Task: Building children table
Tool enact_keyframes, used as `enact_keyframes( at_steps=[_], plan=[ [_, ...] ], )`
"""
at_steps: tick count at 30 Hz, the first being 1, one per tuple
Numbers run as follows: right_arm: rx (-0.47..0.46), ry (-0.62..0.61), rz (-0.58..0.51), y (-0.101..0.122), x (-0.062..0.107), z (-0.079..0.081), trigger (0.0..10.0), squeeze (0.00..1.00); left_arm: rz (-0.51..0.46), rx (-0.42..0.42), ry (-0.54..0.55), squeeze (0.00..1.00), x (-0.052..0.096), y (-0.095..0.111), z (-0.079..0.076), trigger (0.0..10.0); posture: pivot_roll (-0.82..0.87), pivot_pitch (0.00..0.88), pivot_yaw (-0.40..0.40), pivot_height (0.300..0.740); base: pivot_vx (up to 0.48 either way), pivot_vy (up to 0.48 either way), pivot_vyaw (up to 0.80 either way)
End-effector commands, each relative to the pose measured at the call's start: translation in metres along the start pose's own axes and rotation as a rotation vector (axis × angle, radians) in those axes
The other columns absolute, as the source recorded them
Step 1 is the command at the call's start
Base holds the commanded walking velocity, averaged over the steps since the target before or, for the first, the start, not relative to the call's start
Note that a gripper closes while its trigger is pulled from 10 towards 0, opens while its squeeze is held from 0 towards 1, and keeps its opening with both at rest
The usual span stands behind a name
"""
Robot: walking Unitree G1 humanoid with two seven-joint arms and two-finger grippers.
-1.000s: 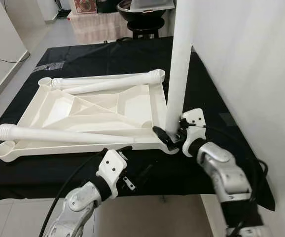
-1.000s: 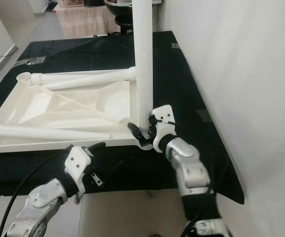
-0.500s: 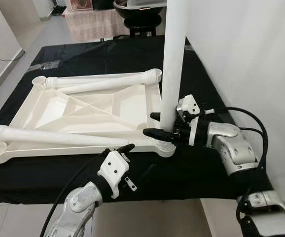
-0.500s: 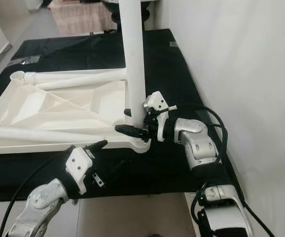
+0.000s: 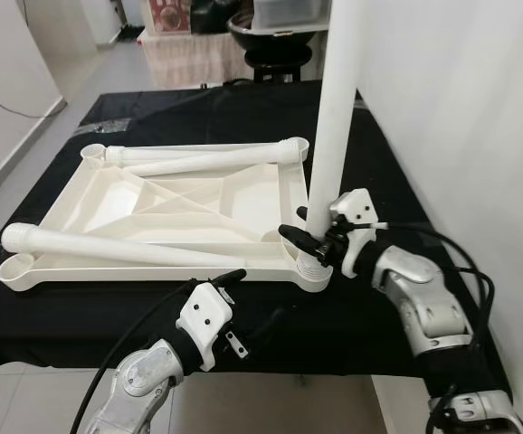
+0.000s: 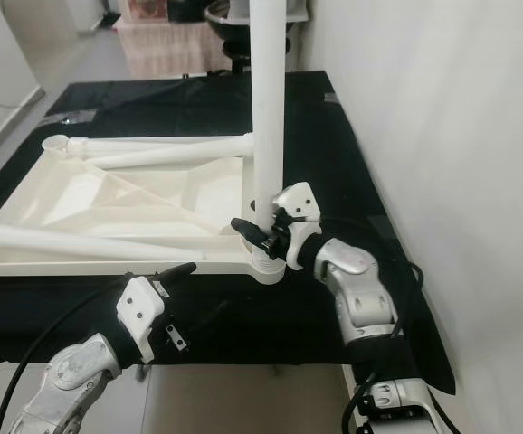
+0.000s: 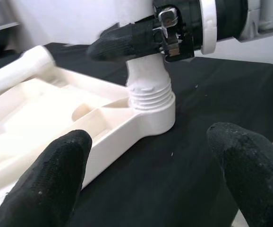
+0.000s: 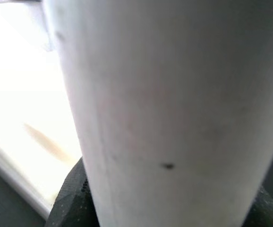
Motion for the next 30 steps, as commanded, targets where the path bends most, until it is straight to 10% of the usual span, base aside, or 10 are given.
enact_keyframes(
  at_steps=[1, 8, 9, 11, 12, 13, 21, 22, 30],
  plan=[
    [-0.043, -0.099, 0.225, -0.047, 0.016, 0.001, 0.0, 0.00, -0.002, 0.011, 0.015, 0.00, 0.006, 0.000, 0.001, 10.0, -0.09, 0.142, 0.020, 0.740, 0.000, 0.000, 0.00],
    [-0.066, -0.101, 0.228, -0.051, 0.024, 0.018, 0.0, 0.00, 0.005, 0.104, 0.052, 0.00, 0.017, -0.006, -0.003, 10.0, -0.09, 0.125, 0.034, 0.740, 0.000, 0.000, 0.00],
    [-0.065, -0.106, 0.186, -0.036, 0.012, 0.011, 10.0, 0.00, 0.003, 0.157, 0.058, 0.00, 0.017, -0.010, 0.000, 10.0, -0.09, 0.118, 0.040, 0.740, 0.000, 0.000, 0.00],
    [-0.074, -0.103, 0.159, -0.029, 0.007, 0.009, 10.0, 0.00, 0.000, 0.177, 0.063, 0.00, 0.016, -0.011, 0.002, 10.0, -0.09, 0.118, 0.040, 0.740, 0.000, 0.000, 0.00],
    [-0.095, -0.093, 0.116, -0.021, 0.004, 0.006, 10.0, 0.60, -0.003, 0.190, 0.065, 0.00, 0.015, -0.012, 0.003, 10.0, -0.09, 0.117, 0.037, 0.740, 0.000, 0.000, 0.00],
    [-0.110, -0.085, 0.088, -0.016, 0.002, 0.005, 10.0, 1.00, -0.004, 0.196, 0.065, 0.00, 0.015, -0.013, 0.004, 10.0, -0.09, 0.117, 0.037, 0.740, 0.000, 0.000, 0.00],
    [-0.167, 0.085, -0.082, 0.018, -0.001, 0.001, 10.0, 1.00, -0.008, 0.206, 0.046, 0.00, 0.013, -0.011, 0.002, 10.0, -0.07, 0.119, 0.031, 0.740, 0.000, 0.000, 0.00],
    [-0.141, 0.145, -0.114, 0.024, -0.001, 0.000, 10.0, 0.00, -0.009, 0.208, 0.044, 0.00, 0.012, -0.011, 0.001, 10.0, -0.07, 0.119, 0.029, 0.740, 0.000, 0.000, 0.00],
    [0.106, 0.629, -0.144, 0.035, 0.003, 0.003, 10.0, 0.00, -0.023, 0.230, 0.037, 0.00, 0.009, -0.011, 0.000, 10.0, -0.05, 0.111, 0.010, 0.740, 0.000, 0.000, 0.00]
  ],
)
Point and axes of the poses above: a point about 5 cm out from each wrist's last joint towards the gripper, its own x axis pointing back from the gripper into the wrist, its own y axis along the axis of the wrist's last joint, z = x × y, the point moved 3 cm from there along -x, pointing out of the wrist towards the gripper, and after that the axes turned 8 degrees about x, right-handed, at the moved point
